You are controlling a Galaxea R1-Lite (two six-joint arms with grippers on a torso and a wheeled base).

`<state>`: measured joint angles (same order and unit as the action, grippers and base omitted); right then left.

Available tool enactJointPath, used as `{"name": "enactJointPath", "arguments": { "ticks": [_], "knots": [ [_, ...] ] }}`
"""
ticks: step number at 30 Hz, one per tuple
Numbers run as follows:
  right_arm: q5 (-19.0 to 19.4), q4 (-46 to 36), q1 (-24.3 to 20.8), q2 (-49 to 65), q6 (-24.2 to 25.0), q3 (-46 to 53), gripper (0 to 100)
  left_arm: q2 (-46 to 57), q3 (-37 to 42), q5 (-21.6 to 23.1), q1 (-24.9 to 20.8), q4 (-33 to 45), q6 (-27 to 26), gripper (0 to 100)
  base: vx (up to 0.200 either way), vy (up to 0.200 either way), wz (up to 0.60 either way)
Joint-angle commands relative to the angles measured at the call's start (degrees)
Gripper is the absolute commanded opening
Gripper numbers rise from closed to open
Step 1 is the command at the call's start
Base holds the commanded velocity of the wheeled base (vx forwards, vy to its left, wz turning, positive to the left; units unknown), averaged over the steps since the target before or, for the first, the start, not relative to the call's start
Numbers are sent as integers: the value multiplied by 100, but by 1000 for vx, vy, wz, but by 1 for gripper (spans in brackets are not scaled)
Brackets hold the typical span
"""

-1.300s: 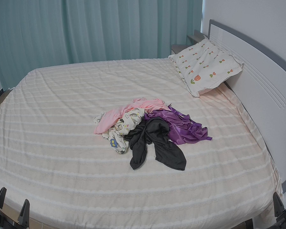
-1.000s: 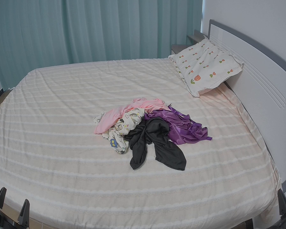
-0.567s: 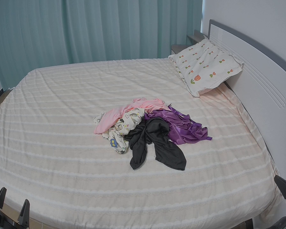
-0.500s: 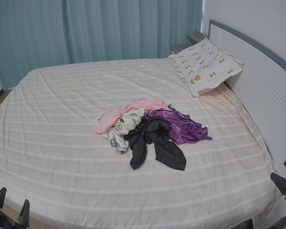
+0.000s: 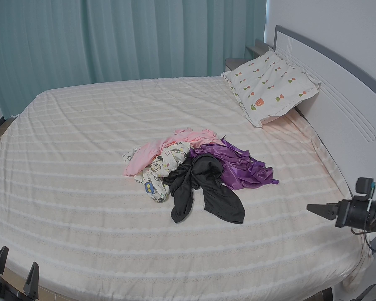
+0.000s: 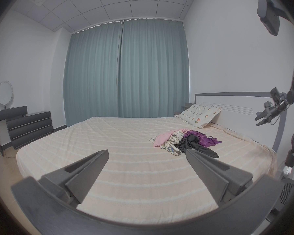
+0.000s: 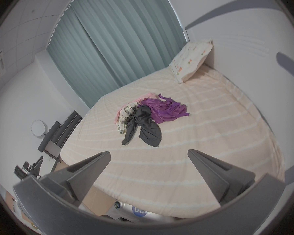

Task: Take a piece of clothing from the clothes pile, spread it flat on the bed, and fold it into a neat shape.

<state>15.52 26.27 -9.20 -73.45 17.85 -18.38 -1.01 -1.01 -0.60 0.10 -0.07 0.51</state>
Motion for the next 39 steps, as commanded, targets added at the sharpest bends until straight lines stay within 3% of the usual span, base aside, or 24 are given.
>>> {"name": "enactJointPath", "arguments": {
  "ticks": [1, 8, 18, 28, 39],
  "knots": [
    [-110, 1214, -679, -3193, 694, -1071, 100, 101, 84, -2, -1, -1, 2, 100, 0, 0, 0],
    [-796, 1469, -1233, -4547, 1186, -2090, 100, 101, 84, -2, 8, -1, 2, 100, 0, 0, 0],
    [-1438, 1433, -1391, -5971, 1212, -3391, 100, 101, 84, -2, -1, -1, 2, 100, 0, 0, 0],
    [-1473, 1328, -1523, -6867, 1212, -4165, 100, 101, 84, -2, 8, -1, 2, 100, 0, 0, 0],
    [-1402, 1029, -1672, -7069, 1212, -4718, 100, 101, 84, -2, -1, -1, 2, 100, 0, 0, 0]
  ]
}}
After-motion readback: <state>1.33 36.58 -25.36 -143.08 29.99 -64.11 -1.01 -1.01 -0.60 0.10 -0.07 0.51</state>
